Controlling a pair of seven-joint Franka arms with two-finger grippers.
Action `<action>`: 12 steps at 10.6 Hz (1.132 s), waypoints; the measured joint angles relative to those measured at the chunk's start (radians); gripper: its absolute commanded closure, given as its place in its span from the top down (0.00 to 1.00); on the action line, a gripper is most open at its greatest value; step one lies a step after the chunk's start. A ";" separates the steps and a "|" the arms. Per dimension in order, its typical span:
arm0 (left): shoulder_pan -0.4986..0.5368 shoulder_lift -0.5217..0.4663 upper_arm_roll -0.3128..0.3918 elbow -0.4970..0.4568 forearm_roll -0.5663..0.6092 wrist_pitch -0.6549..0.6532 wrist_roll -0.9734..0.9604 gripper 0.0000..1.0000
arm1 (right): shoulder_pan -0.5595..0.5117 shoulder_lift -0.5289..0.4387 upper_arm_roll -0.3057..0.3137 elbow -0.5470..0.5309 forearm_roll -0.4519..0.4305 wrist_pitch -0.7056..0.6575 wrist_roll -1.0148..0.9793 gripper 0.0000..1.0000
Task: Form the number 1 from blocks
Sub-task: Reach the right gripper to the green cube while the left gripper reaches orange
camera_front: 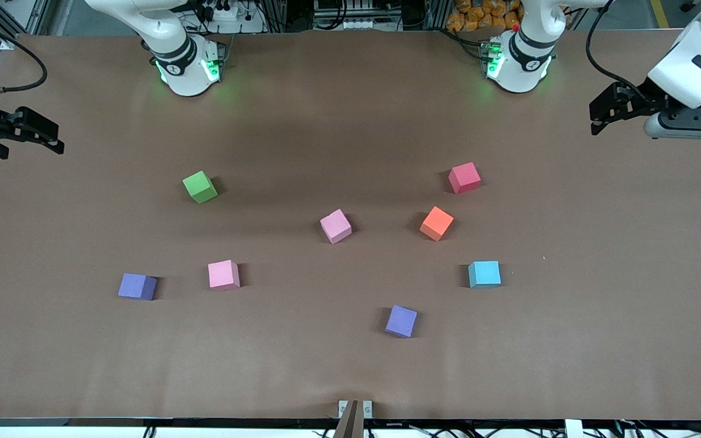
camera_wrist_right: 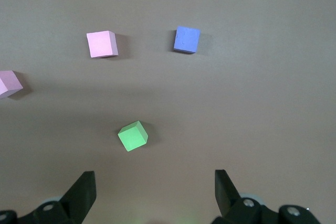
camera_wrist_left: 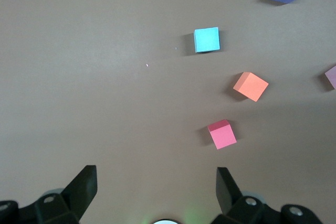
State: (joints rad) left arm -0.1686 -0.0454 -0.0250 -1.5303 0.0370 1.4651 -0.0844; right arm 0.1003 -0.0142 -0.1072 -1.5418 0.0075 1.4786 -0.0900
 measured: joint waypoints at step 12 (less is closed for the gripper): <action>-0.147 0.317 -0.032 -0.002 0.003 0.037 -0.190 1.00 | 0.002 -0.002 0.003 0.001 0.000 -0.021 0.007 1.00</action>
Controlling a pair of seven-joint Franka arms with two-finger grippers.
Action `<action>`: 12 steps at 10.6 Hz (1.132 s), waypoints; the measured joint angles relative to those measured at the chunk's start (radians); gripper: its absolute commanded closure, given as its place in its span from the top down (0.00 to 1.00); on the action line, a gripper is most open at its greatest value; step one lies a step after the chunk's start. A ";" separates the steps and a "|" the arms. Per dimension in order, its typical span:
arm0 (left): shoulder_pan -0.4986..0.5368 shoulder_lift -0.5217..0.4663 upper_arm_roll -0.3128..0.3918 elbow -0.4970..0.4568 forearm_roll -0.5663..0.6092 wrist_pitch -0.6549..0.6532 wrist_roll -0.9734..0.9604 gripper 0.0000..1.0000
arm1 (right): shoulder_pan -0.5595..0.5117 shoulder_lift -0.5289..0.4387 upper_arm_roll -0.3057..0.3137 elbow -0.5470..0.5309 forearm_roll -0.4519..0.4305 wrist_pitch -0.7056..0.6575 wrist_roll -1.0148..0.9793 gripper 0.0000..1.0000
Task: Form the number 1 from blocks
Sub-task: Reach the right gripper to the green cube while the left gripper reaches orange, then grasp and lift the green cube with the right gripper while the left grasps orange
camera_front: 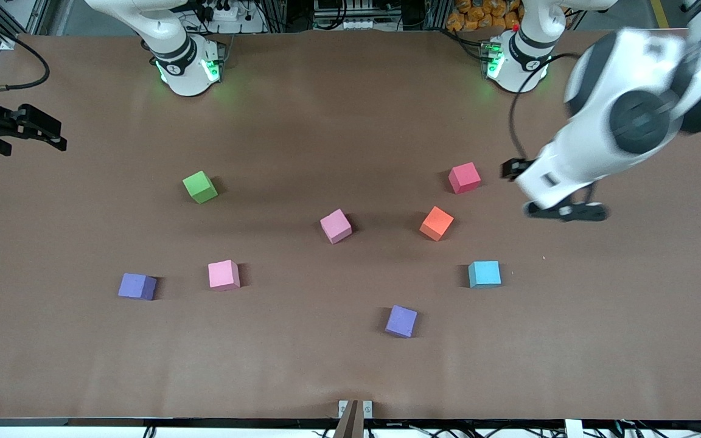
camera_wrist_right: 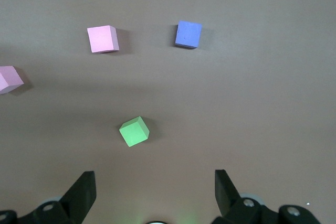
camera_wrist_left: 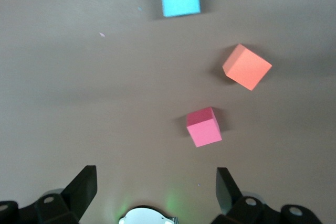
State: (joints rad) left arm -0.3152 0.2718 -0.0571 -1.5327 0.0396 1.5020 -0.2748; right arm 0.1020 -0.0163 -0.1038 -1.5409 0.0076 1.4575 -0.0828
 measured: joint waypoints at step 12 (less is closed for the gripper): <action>-0.117 0.224 -0.019 0.000 -0.017 0.359 0.013 1.00 | 0.071 0.086 0.003 -0.374 0.001 0.378 0.000 1.00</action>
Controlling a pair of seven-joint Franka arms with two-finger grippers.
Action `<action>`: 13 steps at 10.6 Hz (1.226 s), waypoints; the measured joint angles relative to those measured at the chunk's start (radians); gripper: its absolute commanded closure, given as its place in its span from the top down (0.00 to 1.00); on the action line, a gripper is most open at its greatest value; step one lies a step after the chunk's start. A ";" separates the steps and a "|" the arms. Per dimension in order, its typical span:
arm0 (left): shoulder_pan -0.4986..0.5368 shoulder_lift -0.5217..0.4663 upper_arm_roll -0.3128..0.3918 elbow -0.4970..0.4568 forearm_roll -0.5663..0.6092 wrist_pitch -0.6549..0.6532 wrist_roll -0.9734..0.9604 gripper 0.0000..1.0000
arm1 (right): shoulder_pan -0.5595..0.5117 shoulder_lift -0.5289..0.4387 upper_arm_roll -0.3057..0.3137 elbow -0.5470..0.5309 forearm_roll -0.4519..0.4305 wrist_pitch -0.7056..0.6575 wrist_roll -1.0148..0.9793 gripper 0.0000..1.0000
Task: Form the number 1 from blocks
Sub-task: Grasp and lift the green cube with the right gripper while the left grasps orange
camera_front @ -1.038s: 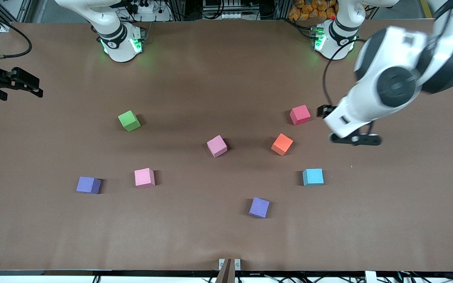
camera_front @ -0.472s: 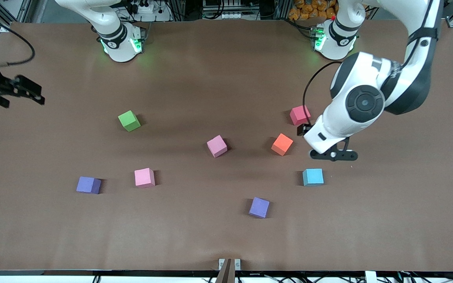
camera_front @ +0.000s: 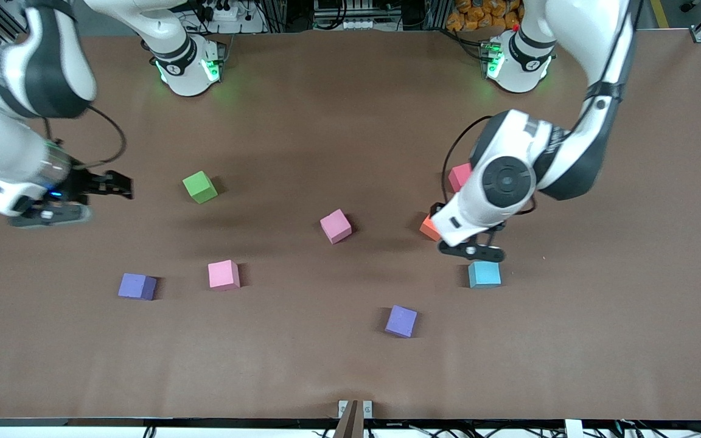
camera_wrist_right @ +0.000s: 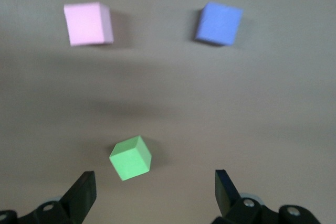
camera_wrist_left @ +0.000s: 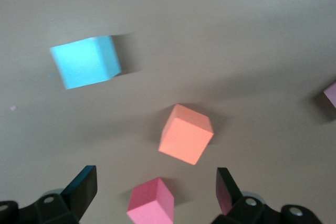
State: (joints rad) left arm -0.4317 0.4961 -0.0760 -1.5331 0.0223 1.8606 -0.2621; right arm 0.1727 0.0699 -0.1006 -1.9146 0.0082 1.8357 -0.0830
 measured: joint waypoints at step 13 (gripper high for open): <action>-0.043 0.073 -0.009 -0.258 0.018 0.351 0.168 1.00 | 0.172 0.000 0.000 -0.513 -0.083 0.481 -0.167 1.00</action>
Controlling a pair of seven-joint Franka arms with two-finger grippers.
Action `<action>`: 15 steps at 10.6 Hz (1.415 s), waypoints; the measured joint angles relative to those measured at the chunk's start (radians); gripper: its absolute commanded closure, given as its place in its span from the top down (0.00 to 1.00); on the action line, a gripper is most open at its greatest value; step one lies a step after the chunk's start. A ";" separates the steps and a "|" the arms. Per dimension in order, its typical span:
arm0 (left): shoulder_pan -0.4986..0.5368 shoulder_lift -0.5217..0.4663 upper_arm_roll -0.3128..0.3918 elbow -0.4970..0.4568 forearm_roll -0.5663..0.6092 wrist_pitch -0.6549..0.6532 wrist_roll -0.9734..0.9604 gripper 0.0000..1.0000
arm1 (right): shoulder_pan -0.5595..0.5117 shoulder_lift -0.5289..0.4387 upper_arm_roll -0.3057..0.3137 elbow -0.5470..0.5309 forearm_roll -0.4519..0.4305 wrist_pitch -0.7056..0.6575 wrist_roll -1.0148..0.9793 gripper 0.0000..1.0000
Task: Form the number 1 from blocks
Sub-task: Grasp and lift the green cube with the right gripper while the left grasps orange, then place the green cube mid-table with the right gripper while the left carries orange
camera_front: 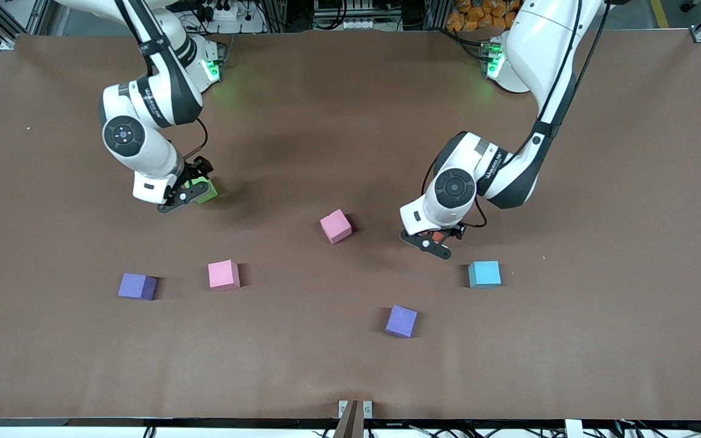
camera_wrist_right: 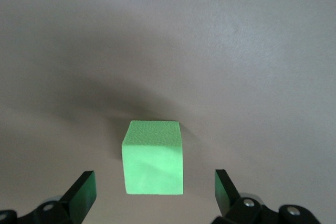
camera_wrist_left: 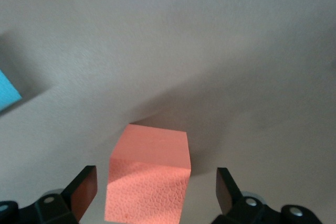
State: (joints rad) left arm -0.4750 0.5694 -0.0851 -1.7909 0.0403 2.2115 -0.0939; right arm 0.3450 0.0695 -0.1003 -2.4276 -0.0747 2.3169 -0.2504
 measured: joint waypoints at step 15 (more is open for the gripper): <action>0.008 0.003 0.002 -0.031 0.000 -0.006 -0.093 0.00 | 0.263 0.084 0.059 -0.041 0.122 0.181 0.566 0.00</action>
State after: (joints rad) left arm -0.4672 0.5720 -0.0834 -1.8223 0.0407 2.2054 -0.1865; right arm 0.6081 0.1530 -0.0418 -2.4685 0.0473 2.4977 0.3158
